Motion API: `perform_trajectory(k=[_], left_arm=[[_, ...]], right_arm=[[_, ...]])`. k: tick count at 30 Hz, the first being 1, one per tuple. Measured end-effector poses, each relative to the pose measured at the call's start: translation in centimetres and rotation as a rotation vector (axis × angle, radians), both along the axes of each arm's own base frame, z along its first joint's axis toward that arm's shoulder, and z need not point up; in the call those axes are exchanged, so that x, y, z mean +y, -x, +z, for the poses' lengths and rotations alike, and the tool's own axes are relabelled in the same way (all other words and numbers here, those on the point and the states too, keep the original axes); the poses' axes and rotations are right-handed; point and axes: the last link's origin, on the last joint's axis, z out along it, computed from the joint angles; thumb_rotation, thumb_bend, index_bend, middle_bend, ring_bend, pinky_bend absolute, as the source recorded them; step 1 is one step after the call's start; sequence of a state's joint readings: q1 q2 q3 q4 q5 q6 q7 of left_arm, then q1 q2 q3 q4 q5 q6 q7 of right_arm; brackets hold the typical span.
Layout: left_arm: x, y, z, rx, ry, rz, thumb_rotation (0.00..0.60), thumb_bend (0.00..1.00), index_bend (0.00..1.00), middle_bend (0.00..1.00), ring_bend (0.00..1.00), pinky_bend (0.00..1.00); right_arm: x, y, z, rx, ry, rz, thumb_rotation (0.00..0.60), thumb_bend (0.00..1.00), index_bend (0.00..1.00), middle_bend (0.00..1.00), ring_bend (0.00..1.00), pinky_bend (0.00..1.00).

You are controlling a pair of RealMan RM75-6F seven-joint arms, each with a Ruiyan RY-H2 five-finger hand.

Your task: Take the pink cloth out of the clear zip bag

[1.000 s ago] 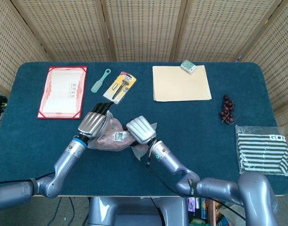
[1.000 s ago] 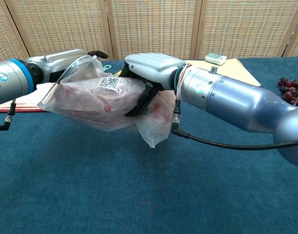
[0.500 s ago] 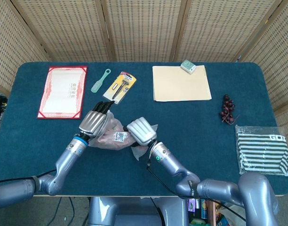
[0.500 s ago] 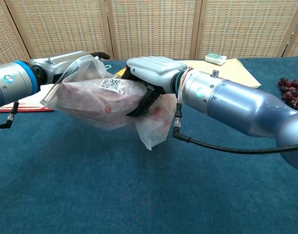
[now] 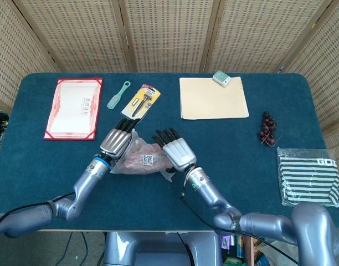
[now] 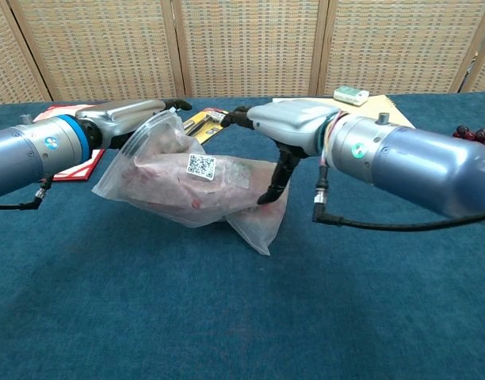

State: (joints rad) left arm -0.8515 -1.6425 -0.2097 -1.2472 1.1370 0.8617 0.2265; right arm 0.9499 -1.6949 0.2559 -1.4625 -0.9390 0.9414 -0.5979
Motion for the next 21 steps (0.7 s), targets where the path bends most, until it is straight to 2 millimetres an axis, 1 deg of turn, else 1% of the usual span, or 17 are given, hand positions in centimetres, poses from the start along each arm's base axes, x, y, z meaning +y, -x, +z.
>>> perform_trajectory(k=[2,4,5,7,8,9,11,13,14,15,17,21], left_arm=[[0.3,-0.2,-0.3,0.01,0.003,-0.006,0.6,0.47,0.68,0.0,0.0,0.0],[0.4,-0.3,-0.3,0.014,0.001,-0.014,0.6,0.47,0.68,0.0,0.0,0.0],[0.4,-0.4,-0.2,0.014,0.001,-0.014,0.6,0.47,0.68,0.0,0.0,0.0],[0.5,-0.5,-0.1,0.015,-0.001,-0.017,0.6,0.47,0.68,0.0,0.0,0.0],[0.6,-0.5,0.0,0.017,-0.003,-0.018,0.6,0.47,0.68,0.0,0.0,0.0],[0.6,-0.6,0.0,0.017,-0.004,-0.02,0.6,0.47,0.68,0.0,0.0,0.0],[0.8,-0.9,0.2,0.01,-0.006,-0.018,0.6,0.47,0.68,0.0,0.0,0.0],[1.0,-1.3,0.5,0.012,-0.015,-0.022,0.6,0.47,0.68,0.0,0.0,0.0],[1.1,-1.4,0.6,0.012,-0.018,-0.022,0.6,0.47,0.68,0.0,0.0,0.0],[1.1,-1.4,0.6,0.01,-0.02,-0.02,0.6,0.47,0.68,0.0,0.0,0.0],[1.2,-1.6,0.8,0.009,-0.023,-0.015,0.6,0.47,0.68,0.0,0.0,0.0],[1.1,-1.9,0.9,0.017,-0.025,-0.016,0.6,0.47,0.68,0.0,0.0,0.0]], right_arm=[[0.1,1.0,1.3,0.036,0.019,-0.009,0.6,0.02,0.0,0.0,0.0,0.0],[0.0,2.3,2.9,0.081,0.061,0.0,0.6,0.02,0.0,0.02,0.0,0.0],[0.2,2.8,3.5,0.097,0.075,0.011,0.6,0.01,0.0,0.07,0.03,0.01],[0.6,3.7,4.3,0.13,0.104,0.052,0.6,0.01,0.0,0.2,0.14,0.08],[0.8,4.0,4.6,0.144,0.117,0.074,0.6,0.01,0.01,0.28,0.24,0.16],[1.1,4.4,4.9,0.164,0.134,0.11,0.6,0.01,0.03,0.33,0.29,0.23],[1.6,5.2,5.3,0.196,0.162,0.176,0.6,0.01,0.09,0.46,0.42,0.42],[2.1,6.2,5.7,0.238,0.192,0.271,0.6,0.02,0.14,0.53,0.48,0.57],[2.4,6.8,5.8,0.255,0.202,0.314,0.6,0.02,0.15,0.56,0.5,0.63],[2.7,7.6,5.9,0.277,0.211,0.372,0.6,0.04,0.17,0.58,0.53,0.68],[3.2,9.1,6.1,0.316,0.219,0.469,0.6,0.06,0.2,0.62,0.56,0.74],[4.0,11.8,6.2,0.395,0.217,0.653,0.6,0.09,0.24,0.67,0.6,0.8]])
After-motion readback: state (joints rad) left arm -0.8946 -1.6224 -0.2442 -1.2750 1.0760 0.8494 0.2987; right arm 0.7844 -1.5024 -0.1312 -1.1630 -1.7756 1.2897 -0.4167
